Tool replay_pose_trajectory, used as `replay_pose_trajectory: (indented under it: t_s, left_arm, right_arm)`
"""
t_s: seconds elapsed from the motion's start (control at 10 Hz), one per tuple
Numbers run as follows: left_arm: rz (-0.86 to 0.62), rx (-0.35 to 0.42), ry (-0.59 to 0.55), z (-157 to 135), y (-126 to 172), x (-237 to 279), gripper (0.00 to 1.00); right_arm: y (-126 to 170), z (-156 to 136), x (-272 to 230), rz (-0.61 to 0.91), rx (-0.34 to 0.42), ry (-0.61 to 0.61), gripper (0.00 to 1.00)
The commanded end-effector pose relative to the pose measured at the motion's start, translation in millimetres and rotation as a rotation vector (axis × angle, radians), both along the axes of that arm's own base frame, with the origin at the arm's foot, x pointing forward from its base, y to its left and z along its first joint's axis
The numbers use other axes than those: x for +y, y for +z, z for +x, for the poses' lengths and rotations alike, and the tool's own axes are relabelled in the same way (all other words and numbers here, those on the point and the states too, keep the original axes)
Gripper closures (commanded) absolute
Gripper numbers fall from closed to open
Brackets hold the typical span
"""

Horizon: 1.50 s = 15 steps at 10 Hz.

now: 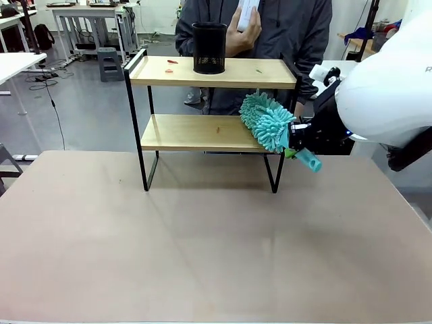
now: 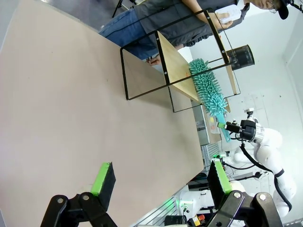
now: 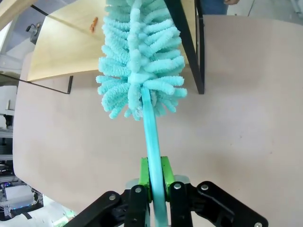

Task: Clean the shelf.
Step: Clean the specific tier of the Shelf with the Duster once objects are removed.

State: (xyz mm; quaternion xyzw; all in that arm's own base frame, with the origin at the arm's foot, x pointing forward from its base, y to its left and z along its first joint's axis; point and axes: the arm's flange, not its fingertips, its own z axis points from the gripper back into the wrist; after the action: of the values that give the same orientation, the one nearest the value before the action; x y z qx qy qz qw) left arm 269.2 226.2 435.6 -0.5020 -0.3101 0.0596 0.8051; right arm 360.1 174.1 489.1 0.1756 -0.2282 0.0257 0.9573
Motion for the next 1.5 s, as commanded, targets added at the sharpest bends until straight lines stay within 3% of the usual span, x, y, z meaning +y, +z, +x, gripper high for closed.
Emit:
replay_pose_trajectory:
  t_s: [0.0,0.3,0.9,1.0,1.2,1.4]
  left_arm:
    - [-0.005,-0.027,-0.001,1,2,-1,0.0]
    - [-0.005,-0.027,-0.001,1,2,-1,0.0]
    - [-0.005,-0.027,-0.001,1,2,-1,0.0]
    - [-0.005,-0.027,-0.001,1,2,-1,0.0]
    - [-0.005,-0.027,-0.001,1,2,-1,0.0]
    - [-0.005,-0.027,-0.001,1,2,-1,0.0]
  right_arm:
    - [-6,2,6,-0.002,0.033,-0.028,0.88]
    - [-9,3,11,0.016,0.074,0.005,0.88]
    - [-6,10,53,0.16,0.18,0.244,0.88]
    - [-2,7,57,0.195,0.231,0.339,0.88]
    - [8,-12,42,0.236,0.435,0.663,0.88]
    - [20,-27,7,0.294,0.512,0.872,0.88]
